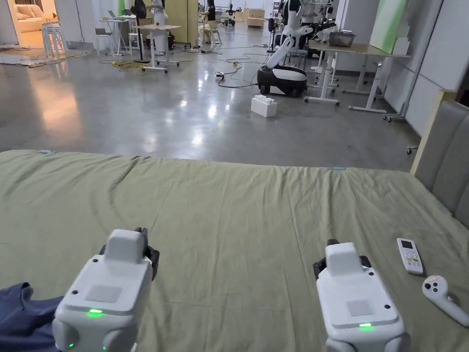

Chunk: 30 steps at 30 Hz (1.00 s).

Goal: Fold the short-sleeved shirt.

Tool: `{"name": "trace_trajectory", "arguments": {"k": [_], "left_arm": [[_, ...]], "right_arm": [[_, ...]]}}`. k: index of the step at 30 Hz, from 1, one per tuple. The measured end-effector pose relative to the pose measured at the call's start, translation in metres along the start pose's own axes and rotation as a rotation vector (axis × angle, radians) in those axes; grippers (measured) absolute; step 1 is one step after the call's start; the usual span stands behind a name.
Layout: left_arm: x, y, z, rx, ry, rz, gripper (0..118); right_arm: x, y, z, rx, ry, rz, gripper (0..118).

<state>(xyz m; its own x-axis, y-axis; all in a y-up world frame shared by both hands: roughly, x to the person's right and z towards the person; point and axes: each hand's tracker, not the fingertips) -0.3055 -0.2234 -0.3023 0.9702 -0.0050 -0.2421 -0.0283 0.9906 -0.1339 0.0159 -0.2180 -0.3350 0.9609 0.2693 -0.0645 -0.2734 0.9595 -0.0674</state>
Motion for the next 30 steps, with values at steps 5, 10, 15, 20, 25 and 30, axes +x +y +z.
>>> {"name": "trace_trajectory", "arguments": {"k": [5,10,15,20,25,30], "left_arm": [[-0.021,-0.01,-0.006,0.017,0.071,0.221,4],[-0.02,-0.011,-0.003,0.001,0.033,0.074,4],[-0.023,-0.012,0.006,-0.013,0.019,0.026,4],[-0.044,-0.018,0.017,-0.12,0.023,-0.035,4],[-0.096,-0.042,0.038,-0.297,0.063,-0.059,4],[-0.172,-0.066,0.047,-0.471,0.132,0.063,4]], "right_arm": [[0.008,-0.019,-0.014,-0.096,-0.043,-0.254,0],[-0.001,-0.02,-0.007,-0.068,-0.024,-0.197,0],[-0.008,-0.014,-0.003,-0.058,-0.013,-0.17,0],[-0.015,-0.014,-0.002,-0.05,0.012,-0.139,0],[-0.03,-0.022,-0.003,-0.051,0.044,-0.066,0],[-0.044,-0.033,-0.007,-0.087,0.081,-0.073,0]]}}
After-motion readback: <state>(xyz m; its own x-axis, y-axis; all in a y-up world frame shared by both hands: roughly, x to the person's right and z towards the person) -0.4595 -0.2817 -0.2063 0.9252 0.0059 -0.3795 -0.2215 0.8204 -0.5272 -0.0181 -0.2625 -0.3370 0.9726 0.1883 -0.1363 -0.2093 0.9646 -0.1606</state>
